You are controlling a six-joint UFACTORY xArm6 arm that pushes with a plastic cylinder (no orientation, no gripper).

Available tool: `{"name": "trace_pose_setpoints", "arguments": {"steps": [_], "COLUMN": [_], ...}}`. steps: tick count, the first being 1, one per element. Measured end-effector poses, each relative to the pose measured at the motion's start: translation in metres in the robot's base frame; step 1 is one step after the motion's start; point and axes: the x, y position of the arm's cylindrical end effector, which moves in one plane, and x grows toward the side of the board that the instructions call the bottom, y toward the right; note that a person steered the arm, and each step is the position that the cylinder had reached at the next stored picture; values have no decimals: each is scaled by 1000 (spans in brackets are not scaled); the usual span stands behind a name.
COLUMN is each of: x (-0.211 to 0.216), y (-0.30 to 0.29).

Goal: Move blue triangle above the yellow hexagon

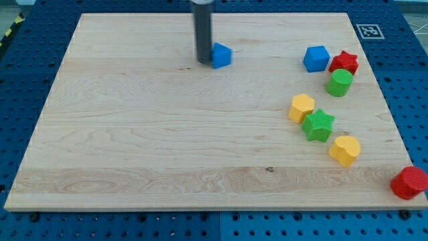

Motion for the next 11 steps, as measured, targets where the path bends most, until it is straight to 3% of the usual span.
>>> {"name": "trace_pose_setpoints", "arguments": {"steps": [2, 3, 4, 5, 6, 7, 9, 10, 11], "x": [50, 50, 50, 27, -21, -32, 24, 18, 7], "y": [143, 118, 54, -7, -30, -1, 129, 158, 123]}}
